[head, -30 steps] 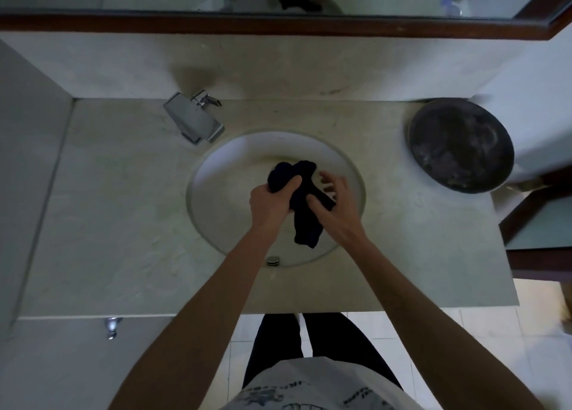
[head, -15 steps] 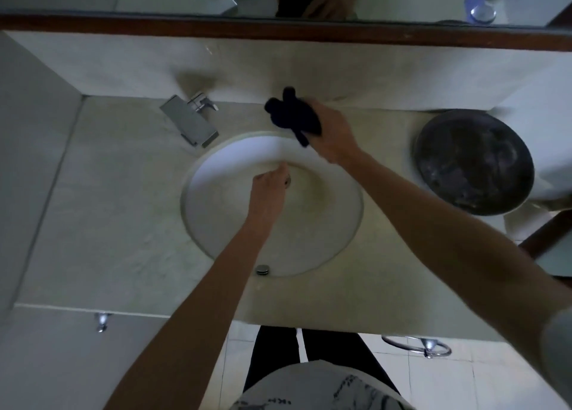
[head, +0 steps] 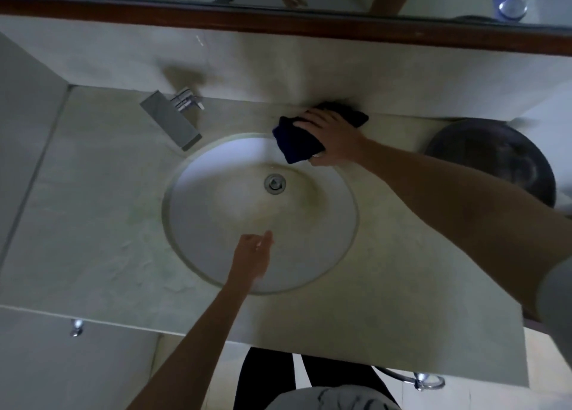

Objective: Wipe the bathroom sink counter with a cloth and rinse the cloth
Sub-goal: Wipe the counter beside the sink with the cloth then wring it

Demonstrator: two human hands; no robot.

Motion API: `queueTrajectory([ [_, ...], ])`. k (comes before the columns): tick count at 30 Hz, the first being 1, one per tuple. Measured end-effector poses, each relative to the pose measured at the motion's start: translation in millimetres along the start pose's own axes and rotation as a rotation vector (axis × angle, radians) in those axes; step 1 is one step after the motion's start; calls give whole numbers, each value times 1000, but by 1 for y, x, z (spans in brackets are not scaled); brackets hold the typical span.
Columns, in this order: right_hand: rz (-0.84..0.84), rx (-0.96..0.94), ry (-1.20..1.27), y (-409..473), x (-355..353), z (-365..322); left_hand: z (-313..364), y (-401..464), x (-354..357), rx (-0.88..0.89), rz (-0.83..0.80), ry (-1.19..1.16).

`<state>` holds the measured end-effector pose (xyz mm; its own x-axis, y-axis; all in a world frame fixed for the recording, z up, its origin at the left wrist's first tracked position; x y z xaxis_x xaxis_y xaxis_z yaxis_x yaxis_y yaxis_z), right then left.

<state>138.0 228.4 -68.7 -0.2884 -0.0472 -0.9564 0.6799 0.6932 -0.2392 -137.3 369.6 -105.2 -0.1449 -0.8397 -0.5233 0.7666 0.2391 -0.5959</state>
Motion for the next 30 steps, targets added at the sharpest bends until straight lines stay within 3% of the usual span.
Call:
queueTrajectory([
  [7,64,325,40,-76,11,59,9,-7,8,72,-31,23],
  [15,102,719,116,-153,46,33,10,-33,23,177,-123,48],
  [21,129,772,131,-236,67,1,7,-60,26,258,-209,163],
  [30,69,866,112,-370,85,17,25,-71,40,486,-139,299],
])
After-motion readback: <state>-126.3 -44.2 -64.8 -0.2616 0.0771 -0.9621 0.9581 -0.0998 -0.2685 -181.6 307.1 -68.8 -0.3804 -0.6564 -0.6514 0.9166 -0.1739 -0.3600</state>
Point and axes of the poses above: each hand's wrist, its own y-axis towards the middle knuckle, its own x-axis out of the palm, z = x × y, the point moved 9 cm from there along y, towards the middle knuckle, and after that the axes turned 6 degrees about x, right-handed, at the moved point
